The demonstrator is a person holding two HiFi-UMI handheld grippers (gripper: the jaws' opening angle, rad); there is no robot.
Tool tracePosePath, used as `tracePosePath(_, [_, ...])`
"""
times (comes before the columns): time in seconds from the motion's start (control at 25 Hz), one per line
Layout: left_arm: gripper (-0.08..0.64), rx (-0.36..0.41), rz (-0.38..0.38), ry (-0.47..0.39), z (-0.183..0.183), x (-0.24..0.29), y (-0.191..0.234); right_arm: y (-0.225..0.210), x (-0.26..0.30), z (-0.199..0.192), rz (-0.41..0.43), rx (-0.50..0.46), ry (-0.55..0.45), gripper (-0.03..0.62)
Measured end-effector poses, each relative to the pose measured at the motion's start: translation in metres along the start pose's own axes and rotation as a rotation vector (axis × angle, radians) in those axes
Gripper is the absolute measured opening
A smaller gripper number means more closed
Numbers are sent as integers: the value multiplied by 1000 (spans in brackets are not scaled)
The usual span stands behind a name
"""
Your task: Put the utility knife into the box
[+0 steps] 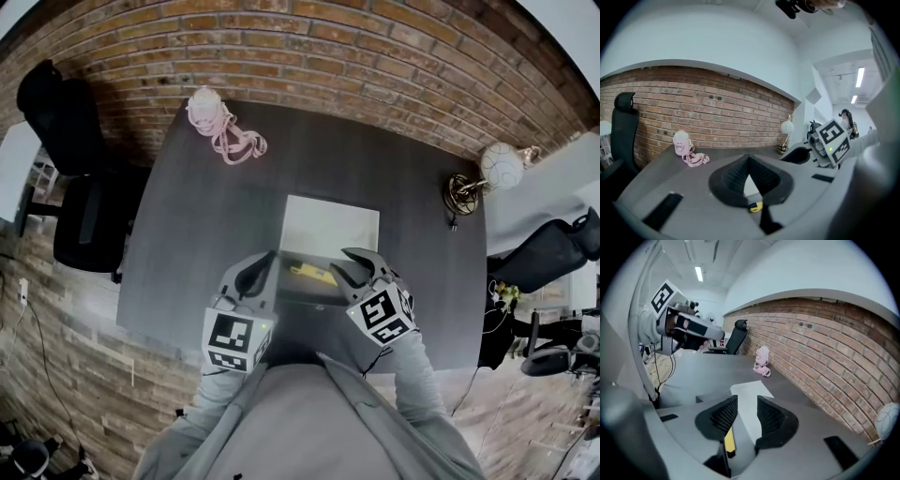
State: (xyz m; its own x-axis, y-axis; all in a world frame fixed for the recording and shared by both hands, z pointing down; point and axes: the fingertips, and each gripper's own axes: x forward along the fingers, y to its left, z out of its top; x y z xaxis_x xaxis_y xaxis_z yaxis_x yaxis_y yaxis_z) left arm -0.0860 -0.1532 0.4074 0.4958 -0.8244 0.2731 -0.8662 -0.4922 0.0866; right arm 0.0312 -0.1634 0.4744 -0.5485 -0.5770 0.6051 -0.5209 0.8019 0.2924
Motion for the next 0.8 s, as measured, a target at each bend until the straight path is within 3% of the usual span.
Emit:
tracePosePath(0.32, [18,21,-20,-24,17,-2,-3,-17,-34,35,-101,137,-176,100])
tracePosePath(0.8, [18,43,-60,-61,38,-8,-27,-36,-105,48,-224,408,-443,30])
